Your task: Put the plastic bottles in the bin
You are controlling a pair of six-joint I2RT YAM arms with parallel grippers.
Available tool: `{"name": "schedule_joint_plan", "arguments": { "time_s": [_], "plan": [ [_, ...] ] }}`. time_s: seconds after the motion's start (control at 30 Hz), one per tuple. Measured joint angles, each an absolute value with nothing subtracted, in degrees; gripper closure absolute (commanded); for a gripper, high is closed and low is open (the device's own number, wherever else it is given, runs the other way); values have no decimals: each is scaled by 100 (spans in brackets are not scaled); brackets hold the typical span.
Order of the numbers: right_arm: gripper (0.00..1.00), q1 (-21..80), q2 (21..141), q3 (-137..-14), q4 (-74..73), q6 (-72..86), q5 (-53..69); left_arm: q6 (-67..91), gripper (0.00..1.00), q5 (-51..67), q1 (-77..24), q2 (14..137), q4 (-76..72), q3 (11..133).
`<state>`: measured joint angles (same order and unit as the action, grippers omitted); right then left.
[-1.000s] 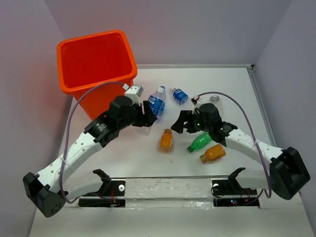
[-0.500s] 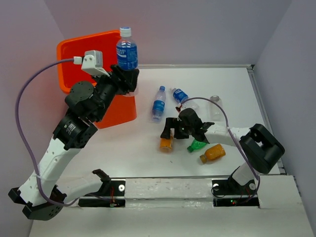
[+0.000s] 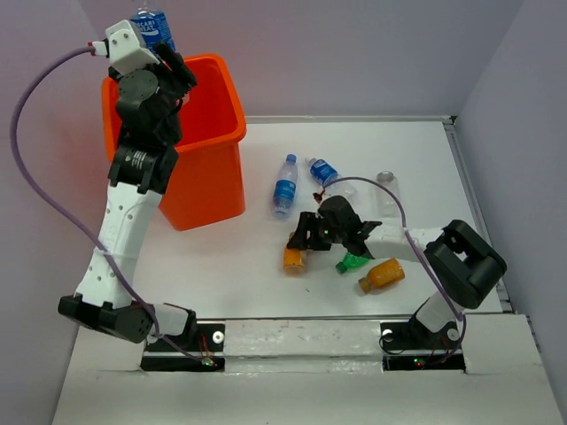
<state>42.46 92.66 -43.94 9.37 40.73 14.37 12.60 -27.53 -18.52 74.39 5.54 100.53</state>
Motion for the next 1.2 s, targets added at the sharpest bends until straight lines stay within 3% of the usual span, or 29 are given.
{"name": "schedule_joint_plan", "arguments": {
  "time_s": [0.03, 0.1, 0.23, 0.6, 0.87, 1.2],
  "plan": [
    [51, 4246, 9233, -4353, 967, 4097, 1435, 1243, 19, -2764, -1772, 7566, 565, 10053],
    [52, 4246, 9024, -4211, 947, 4086, 1439, 1227, 11, -2746, -1645, 7887, 624, 10029],
    [56, 4246, 8239, -4007, 731, 4069, 1404, 1299, 1, -2633, -1549, 8182, 856, 9891],
    [57, 4246, 6504, -4379, -89, 3760, 1299, 1605, 1, -1782, -1527, 7137, 1146, 9268],
    [58, 4246, 6608, -6571, -456, 3214, 1173, 1898, 1, 75, -1527, 5124, 1162, 7819],
    [60, 4250, 9087, -10490, -377, 2477, 1323, 1968, 1, 1699, -1527, 3092, 1970, 5902]
  ]
}}
